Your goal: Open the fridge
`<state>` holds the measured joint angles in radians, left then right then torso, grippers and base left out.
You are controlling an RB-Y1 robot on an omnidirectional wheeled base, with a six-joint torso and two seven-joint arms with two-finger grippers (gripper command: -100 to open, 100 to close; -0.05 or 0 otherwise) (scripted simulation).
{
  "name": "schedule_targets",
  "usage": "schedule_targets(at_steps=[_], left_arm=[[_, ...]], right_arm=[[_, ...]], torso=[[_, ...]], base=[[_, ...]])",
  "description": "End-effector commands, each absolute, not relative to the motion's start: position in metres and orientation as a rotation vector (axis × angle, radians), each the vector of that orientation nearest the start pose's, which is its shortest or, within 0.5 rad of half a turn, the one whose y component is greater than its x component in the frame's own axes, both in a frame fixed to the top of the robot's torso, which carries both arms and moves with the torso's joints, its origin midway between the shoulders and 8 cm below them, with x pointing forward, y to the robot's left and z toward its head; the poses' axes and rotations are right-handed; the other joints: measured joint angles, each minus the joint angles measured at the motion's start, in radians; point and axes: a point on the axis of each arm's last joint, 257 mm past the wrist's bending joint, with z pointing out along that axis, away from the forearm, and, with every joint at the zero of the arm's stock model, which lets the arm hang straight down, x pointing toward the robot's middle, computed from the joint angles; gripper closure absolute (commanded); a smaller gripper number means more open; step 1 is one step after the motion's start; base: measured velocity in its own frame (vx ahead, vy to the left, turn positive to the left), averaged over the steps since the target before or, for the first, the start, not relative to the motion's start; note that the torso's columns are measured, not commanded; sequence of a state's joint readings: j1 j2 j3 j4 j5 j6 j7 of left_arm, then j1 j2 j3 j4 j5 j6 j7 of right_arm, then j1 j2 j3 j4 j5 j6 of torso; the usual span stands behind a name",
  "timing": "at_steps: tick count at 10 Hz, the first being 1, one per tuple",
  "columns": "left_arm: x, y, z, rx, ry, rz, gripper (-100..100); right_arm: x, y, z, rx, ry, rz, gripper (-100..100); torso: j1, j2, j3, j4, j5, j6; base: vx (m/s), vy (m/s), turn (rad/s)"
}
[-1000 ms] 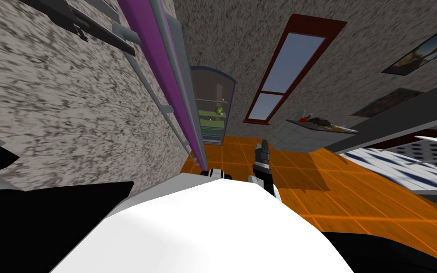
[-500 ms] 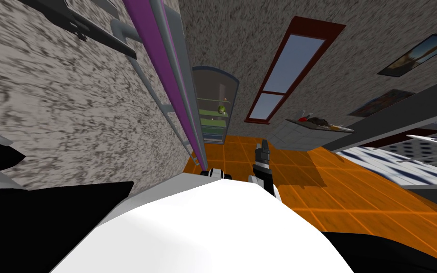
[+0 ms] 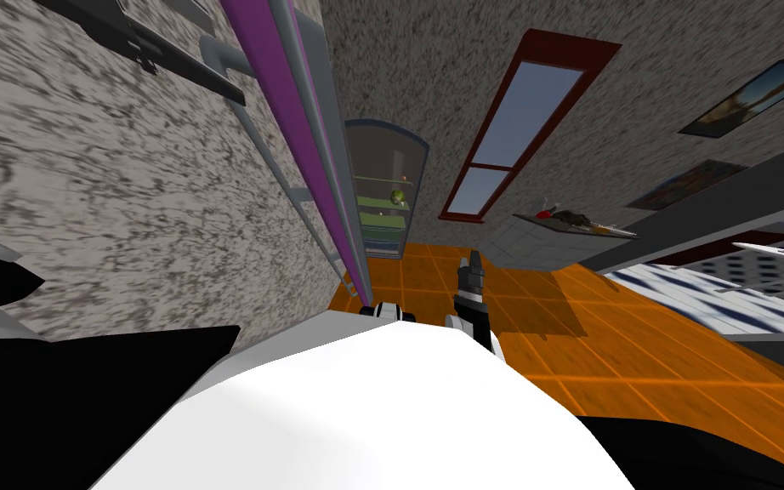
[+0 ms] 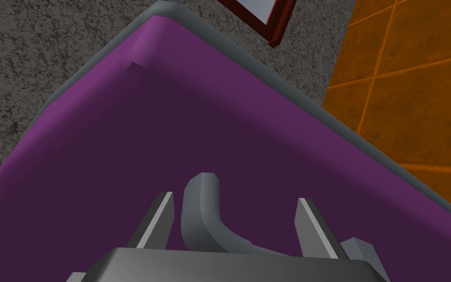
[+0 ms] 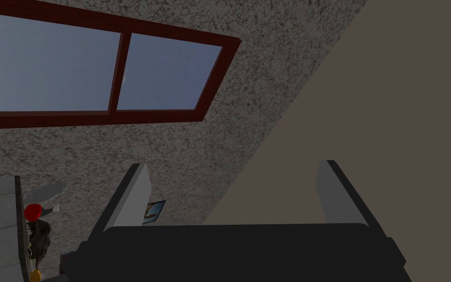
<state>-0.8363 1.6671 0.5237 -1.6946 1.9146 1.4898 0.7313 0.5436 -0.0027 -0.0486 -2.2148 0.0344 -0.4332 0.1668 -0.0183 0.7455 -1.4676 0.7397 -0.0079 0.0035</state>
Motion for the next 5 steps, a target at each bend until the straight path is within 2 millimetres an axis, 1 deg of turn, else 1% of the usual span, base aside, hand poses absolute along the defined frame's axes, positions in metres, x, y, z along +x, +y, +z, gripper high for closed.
schedule_targets(at_steps=[1, 2, 3, 4, 5], left_arm=[[0.325, 0.296, 0.335, -1.607, 1.623, -1.692, 100], [0.325, 0.296, 0.335, -1.607, 1.623, -1.692, 100], [0.321, 0.292, 0.334, -1.596, 1.643, -1.697, 100], [0.312, 0.293, 0.343, -1.602, 1.623, -1.699, -100], [0.299, 0.29, 0.35, -1.605, 1.618, -1.698, -100]], right_arm=[[0.358, -0.304, -0.033, 0.692, 0.794, 1.022, 0], [0.358, -0.304, -0.033, 0.691, 0.794, 1.022, 0], [0.358, -0.304, -0.033, 0.691, 0.794, 1.022, 0], [0.358, -0.304, -0.033, 0.691, 0.794, 1.022, 0], [0.358, -0.304, -0.033, 0.692, 0.794, 1.022, 0]], torso=[[0.0, 0.0, 0.0, 0.0, 0.0, -0.001], [0.005, 0.002, 0.001, 0.0, 0.001, 0.001], [0.01, 0.001, 0.0, 0.0, 0.004, -0.001], [0.016, -0.003, -0.005, -0.001, 0.007, -0.003], [0.014, -0.01, -0.009, -0.002, 0.007, -0.004]], base=[[-0.073, 0.111, -0.051], [-0.108, 0.175, -0.02], [-0.106, 0.182, -0.005], [-0.048, 0.083, -0.01], [0.008, -0.012, -0.003]])
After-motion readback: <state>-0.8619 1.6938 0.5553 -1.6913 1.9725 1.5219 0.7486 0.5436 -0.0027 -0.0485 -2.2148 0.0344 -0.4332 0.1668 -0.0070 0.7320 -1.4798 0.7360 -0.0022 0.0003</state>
